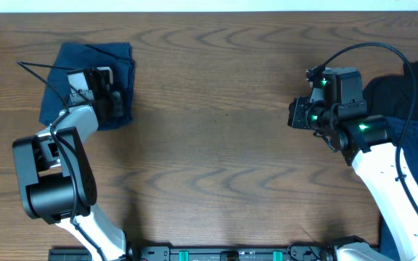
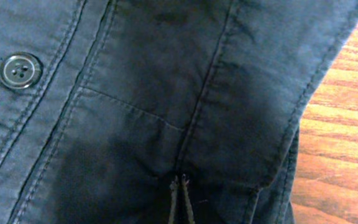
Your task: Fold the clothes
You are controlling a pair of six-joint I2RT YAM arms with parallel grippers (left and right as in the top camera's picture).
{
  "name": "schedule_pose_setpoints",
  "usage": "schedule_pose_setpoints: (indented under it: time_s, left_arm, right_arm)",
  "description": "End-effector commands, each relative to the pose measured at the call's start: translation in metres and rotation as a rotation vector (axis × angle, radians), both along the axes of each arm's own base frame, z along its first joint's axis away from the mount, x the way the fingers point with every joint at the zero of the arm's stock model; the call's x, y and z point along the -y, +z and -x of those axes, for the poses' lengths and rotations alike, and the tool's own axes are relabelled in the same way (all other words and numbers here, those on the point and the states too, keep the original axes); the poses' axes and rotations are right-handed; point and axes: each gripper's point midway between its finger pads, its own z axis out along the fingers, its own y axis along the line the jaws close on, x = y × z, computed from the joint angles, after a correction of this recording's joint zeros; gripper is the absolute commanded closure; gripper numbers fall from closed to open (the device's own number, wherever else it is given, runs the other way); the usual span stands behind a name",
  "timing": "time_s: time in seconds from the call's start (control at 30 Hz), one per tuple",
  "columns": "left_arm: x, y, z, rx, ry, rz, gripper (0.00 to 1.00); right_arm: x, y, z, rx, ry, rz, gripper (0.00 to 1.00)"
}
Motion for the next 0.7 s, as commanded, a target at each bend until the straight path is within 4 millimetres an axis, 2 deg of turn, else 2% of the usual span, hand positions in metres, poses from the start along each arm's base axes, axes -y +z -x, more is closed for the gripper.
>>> schedule_pose_setpoints:
  time_s: [0.0,0.07,0.13,0.2,0.27,0.3,0.4,0.47,0.53,0.6,0.67]
  left_arm:
    - [-0.002,-0.013,0.021,-0.107,0.055,0.014,0.93]
    - [0.0,0.003,0.029,-0.126,0.054,0.019,0.87]
    - [0.004,0.031,0.034,-0.117,0.047,0.028,0.77]
    - [0.011,0.075,0.041,-0.078,0.03,0.048,0.69]
    - [0.017,0.12,0.052,-0.036,0.018,0.057,0.66]
    - [0.021,0.148,0.062,-0.007,0.008,0.056,0.64]
    - [0.029,0.21,0.094,0.066,0.003,0.045,0.56]
    - [0.035,0.244,0.121,0.121,0.001,0.034,0.52]
    - [0.043,0.273,0.154,0.185,-0.005,0.024,0.45]
    - [0.05,0.291,0.183,0.235,-0.005,0.014,0.41]
    - [0.056,0.305,0.21,0.286,-0.007,0.002,0.31]
  right_arm:
    - [0.003,0.001,-0.001,-0.006,-0.025,-0.006,0.95]
    - [0.003,0.002,-0.002,0.002,-0.024,-0.001,0.95]
    - [0.003,0.004,-0.004,0.023,0.002,0.016,0.95]
    - [0.002,0.008,-0.007,0.058,0.035,0.032,0.94]
    - [-0.003,0.021,-0.01,0.108,0.096,0.046,0.92]
    - [-0.004,0.033,-0.011,0.142,0.121,0.055,0.91]
    - [-0.006,0.072,-0.012,0.241,0.14,0.047,0.89]
    - [-0.008,0.108,-0.006,0.332,0.15,0.02,0.88]
    - [-0.01,0.144,0.006,0.423,0.166,-0.011,0.85]
    - [-0.009,0.173,0.024,0.497,0.175,-0.03,0.82]
    - [-0.004,0.193,0.046,0.553,0.173,-0.036,0.76]
